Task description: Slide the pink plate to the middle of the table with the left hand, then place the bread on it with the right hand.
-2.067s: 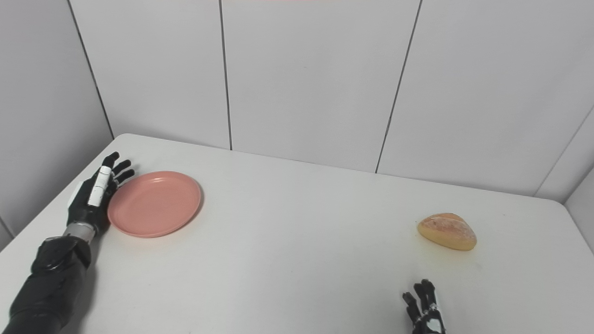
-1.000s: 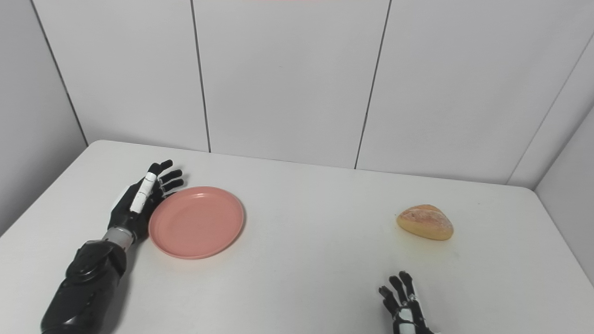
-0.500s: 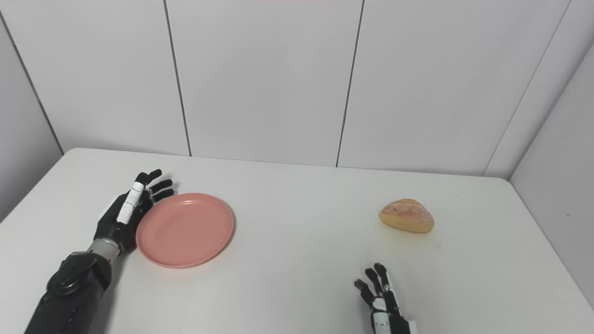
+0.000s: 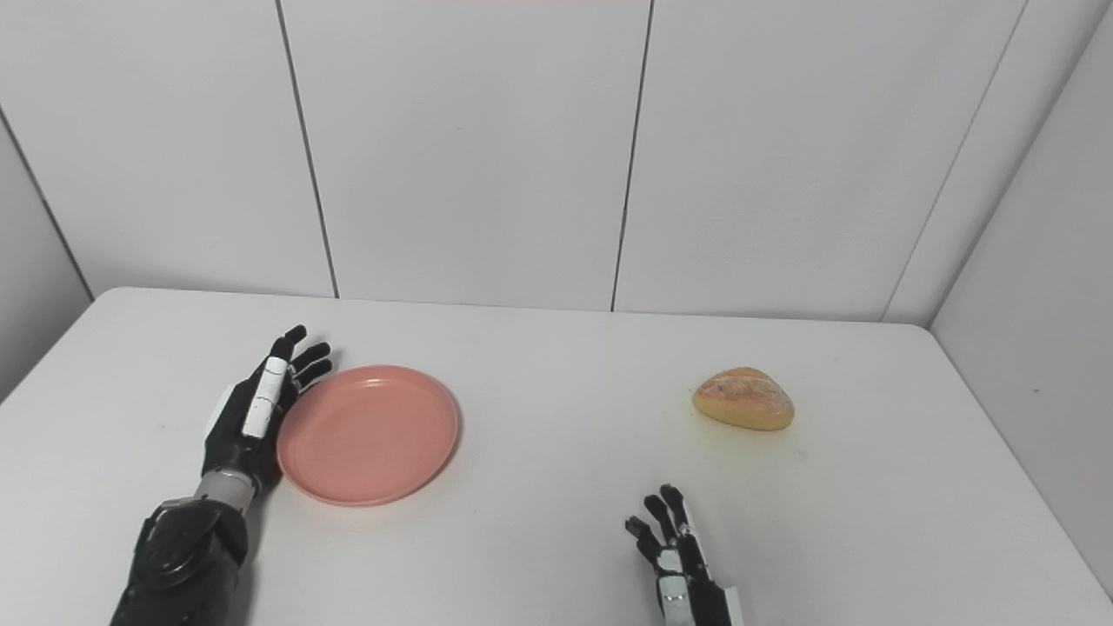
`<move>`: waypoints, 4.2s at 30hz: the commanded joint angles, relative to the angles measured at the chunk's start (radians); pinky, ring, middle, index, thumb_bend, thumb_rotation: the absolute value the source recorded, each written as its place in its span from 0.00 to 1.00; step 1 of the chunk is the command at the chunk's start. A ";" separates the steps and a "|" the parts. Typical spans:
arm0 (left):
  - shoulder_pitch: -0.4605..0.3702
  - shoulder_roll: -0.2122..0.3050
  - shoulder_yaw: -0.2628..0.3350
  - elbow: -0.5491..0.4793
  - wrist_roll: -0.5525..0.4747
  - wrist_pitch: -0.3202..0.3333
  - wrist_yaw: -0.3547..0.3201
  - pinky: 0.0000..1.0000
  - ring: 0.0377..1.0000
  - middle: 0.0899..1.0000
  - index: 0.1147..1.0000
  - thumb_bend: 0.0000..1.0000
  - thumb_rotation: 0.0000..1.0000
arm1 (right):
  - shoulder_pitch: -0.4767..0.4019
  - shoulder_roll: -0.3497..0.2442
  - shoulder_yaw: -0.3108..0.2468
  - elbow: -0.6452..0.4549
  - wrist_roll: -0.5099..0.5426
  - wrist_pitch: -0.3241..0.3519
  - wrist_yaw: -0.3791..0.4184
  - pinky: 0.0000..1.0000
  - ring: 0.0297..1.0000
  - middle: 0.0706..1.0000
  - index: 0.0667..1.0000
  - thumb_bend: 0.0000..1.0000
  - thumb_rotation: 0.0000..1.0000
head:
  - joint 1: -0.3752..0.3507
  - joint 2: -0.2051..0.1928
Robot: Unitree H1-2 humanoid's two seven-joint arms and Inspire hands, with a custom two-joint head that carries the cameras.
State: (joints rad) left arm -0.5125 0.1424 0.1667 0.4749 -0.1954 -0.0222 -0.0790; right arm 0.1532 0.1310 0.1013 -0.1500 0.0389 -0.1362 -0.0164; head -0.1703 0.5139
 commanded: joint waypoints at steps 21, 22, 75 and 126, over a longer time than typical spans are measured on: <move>-0.022 -0.085 -0.047 -0.047 0.010 0.006 0.052 0.89 0.86 0.83 0.88 0.99 0.75 | -0.012 0.025 0.019 0.013 -0.021 -0.006 -0.005 0.93 0.85 0.92 0.94 0.82 0.95 | -0.040 0.004; -0.024 -0.088 -0.052 -0.046 0.011 0.007 0.050 0.89 0.86 0.83 0.88 0.99 0.75 | -0.013 0.027 0.020 0.014 -0.023 -0.007 -0.005 0.93 0.85 0.92 0.94 0.82 0.95 | -0.043 0.005; -0.052 -0.161 -0.093 0.029 0.014 -0.023 0.036 0.92 0.91 0.90 0.97 0.96 0.78 | -0.034 0.038 0.030 0.033 -0.081 -0.046 -0.055 0.95 0.86 0.91 0.94 0.77 0.94 | -0.113 -0.001; -0.081 -0.170 -0.088 0.087 0.004 -0.052 0.024 0.89 0.90 0.89 0.96 0.96 0.77 | -0.573 -0.512 -0.141 -0.190 -0.409 0.446 0.150 0.65 0.80 0.84 0.83 1.00 0.29 | -0.116 -0.021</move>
State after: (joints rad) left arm -0.5731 -0.0183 0.0816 0.5658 -0.1936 -0.0812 -0.0517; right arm -0.3758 -0.3411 -0.0363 -0.3332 -0.3500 0.2981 0.1264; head -0.2869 0.4924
